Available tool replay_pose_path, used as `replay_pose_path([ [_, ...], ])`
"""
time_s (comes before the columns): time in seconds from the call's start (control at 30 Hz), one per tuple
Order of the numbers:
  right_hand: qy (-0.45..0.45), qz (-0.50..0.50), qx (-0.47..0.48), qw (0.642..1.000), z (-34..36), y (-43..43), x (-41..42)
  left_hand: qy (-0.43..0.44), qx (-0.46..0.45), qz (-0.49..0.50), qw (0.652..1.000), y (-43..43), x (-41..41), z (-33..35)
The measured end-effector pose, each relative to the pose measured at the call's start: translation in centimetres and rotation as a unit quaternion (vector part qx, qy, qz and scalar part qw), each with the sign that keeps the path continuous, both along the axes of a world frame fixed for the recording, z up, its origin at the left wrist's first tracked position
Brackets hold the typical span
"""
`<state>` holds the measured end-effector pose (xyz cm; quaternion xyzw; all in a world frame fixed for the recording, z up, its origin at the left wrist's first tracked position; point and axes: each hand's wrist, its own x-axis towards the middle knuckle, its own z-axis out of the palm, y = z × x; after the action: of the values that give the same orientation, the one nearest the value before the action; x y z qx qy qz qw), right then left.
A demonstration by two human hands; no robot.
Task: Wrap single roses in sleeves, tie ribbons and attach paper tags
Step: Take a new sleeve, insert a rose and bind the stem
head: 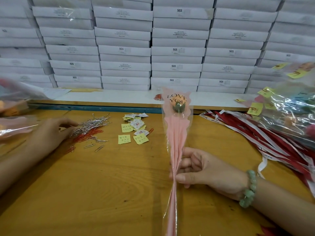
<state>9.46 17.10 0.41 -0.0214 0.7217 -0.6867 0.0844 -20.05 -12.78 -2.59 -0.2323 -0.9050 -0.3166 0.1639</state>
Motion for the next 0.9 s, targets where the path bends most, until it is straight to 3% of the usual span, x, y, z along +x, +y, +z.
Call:
replay_pose_path([
  [0.1,-0.002,0.002,0.001,1.000,0.1,0.1,0.0,-0.020,0.048,-0.002,0.999,-0.3,-0.1,-0.5],
  [0.6,-0.006,0.012,-0.009,1.000,0.0,0.2,-0.2,0.206,-0.140,-0.024,0.968,-1.3,1.8,1.7],
  [0.77,-0.003,0.012,-0.009,1.000,-0.2,0.3,-0.2,0.230,-0.085,-0.026,0.969,-0.7,2.0,2.4],
  [0.9,0.006,0.008,-0.010,1.000,-0.3,0.3,-0.3,0.139,0.066,-0.052,0.987,1.3,3.3,3.6],
])
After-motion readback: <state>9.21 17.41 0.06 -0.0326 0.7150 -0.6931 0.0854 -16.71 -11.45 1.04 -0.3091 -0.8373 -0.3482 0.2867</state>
